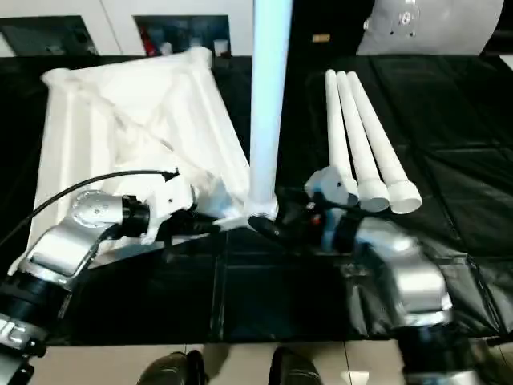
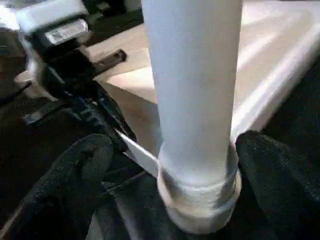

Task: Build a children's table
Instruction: Rotate leg to tighten

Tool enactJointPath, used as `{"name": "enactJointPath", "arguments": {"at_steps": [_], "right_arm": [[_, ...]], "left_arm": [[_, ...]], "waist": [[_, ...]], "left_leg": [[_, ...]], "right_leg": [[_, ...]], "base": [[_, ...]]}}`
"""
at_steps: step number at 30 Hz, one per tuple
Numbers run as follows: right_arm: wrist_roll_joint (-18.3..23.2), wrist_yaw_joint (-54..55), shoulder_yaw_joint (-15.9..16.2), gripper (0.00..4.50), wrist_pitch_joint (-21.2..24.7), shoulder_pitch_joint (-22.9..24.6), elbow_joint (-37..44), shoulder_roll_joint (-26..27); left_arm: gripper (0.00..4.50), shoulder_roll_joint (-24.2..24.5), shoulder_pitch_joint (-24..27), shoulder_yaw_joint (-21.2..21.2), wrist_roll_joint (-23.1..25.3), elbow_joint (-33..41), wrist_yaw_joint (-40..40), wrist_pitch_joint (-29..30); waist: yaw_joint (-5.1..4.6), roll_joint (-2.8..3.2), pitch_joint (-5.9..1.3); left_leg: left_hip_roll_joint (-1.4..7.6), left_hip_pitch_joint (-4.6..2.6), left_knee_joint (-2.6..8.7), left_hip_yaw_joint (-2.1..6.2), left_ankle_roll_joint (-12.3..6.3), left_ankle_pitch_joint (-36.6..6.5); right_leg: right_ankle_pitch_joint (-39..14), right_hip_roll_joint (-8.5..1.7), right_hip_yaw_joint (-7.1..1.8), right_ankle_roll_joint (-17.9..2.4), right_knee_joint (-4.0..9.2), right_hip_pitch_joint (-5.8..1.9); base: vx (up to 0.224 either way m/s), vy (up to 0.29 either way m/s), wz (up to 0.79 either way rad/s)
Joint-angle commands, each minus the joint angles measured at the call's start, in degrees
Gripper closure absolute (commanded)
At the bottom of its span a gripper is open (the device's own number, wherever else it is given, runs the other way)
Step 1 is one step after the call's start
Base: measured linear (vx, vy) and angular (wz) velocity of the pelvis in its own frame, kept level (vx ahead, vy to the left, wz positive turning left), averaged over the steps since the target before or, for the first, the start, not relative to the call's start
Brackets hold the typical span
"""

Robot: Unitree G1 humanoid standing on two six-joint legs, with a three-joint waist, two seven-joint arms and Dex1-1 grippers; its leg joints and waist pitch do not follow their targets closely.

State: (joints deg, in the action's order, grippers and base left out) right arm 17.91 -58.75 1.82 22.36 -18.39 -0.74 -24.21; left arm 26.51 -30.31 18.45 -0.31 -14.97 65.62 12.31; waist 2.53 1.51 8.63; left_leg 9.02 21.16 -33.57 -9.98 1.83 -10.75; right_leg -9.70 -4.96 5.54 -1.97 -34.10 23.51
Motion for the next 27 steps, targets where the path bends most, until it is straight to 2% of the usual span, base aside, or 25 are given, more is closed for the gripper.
{"name": "enactJointPath", "arguments": {"at_steps": [1,2,4,8,10,13,16,21,27], "right_arm": [[0.4,-4.0,1.5,0.25,-1.9,-1.5,-2.7,-1.7],[0.4,-5.2,1.7,0.25,-2.3,-2.2,-3.9,-2.1],[0.4,-7.9,2.5,0.53,-2.8,-3.6,-5.9,-3.0],[0.1,-9.9,3.6,0.81,-3.5,-4.5,-6.8,-3.8],[-0.2,-10.8,4.0,1.07,-4.1,-5.3,-7.7,-4.1],[-0.4,-12.1,4.5,1.23,-5.3,-6.3,-9.5,-4.3],[-0.7,-14.2,5.5,1.59,-6.4,-7.2,-11.1,-4.7],[-0.6,-16.0,6.5,1.93,-6.4,-7.7,-11.6,-5.0],[-0.7,-17.2,7.2,2.41,-6.9,-8.0,-12.6,-5.2]], "left_arm": [[4.5,0.8,-0.4,3.6,0.2,-1.2,5.2,-1.7],[4.5,0.9,-0.6,3.9,-0.1,-1.4,6.4,-2.1],[4.5,1.3,-0.8,4.5,-0.5,-1.7,8.5,-2.7],[4.5,1.5,-1.0,4.9,-0.6,-2.1,9.2,-3.1],[4.5,1.5,-1.1,5.0,-0.5,-2.4,9.5,-3.4],[4.5,1.4,-1.3,5.0,-0.4,-2.9,10.0,-3.8],[4.5,1.4,-1.4,5.1,-0.5,-3.4,10.5,-4.3],[4.5,1.7,-1.5,5.1,-0.4,-3.7,10.6,-4.5],[4.5,1.9,-1.7,5.0,-0.1,-4.2,10.4,-4.8]], "waist": [[0.2,-0.58,-4.78],[0.31,-0.55,-4.84],[0.62,-0.53,-5.03],[1.12,-0.55,-5.22],[1.26,-0.62,-5.33],[1.27,-0.81,-5.24],[1.27,-0.9,-5.2],[1.27,-1.02,-5.25],[1.32,-0.95,-5.08]], "left_leg": [[4.2,-0.81,3.81,1.34,-4.31,-10.4],[4.12,-0.75,3.79,1.34,-4.41,-9.9],[4.19,-0.61,3.67,1.26,-4.88,-8.4],[4.29,-0.7,3.41,1.07,-6.22,-6.3],[4.28,-0.34,3.34,1.17,-6.9,-5.1],[4.16,-0.22,3.31,1.19,-7.0,-5.5],[4.16,-0.24,3.29,1.17,-6.89,-5.8],[4.23,-0.22,3.29,1.21,-7.25,-5.2],[4.25,-0.23,3.36,1.22,-7.11,-6.0]], "right_leg": [[-18.4,-4.59,-3.98,-12.8,4.57,-3.16],[-17.8,-4.56,-3.98,-13.0,4.48,-3.21],[-14.5,-4.56,-4.01,-14.0,3.98,-3.28],[-10.4,-4.6,-4.06,-15.4,3.5,-3.16],[-9.0,-4.66,-3.99,-15.8,3.16,-3.48],[-10.4,-4.72,-3.88,-15.3,3.38,-3.53],[-11.8,-4.68,-3.87,-14.9,3.49,-3.5],[-11.3,-4.61,-3.84,-14.8,3.38,-3.5],[-12.7,-4.61,-3.79,-14.6,3.55,-3.4]], "base": [[0.0,0.0,0.0],[0.0,0.0,0.0],[0.0,0.0,0.0],[0.0,0.0,0.0],[0.0,0.0,0.0],[0.0,0.0,0.0],[0.0,0.0,0.0],[0.0,0.0,0.0],[0.0,0.0,0.0]]}}
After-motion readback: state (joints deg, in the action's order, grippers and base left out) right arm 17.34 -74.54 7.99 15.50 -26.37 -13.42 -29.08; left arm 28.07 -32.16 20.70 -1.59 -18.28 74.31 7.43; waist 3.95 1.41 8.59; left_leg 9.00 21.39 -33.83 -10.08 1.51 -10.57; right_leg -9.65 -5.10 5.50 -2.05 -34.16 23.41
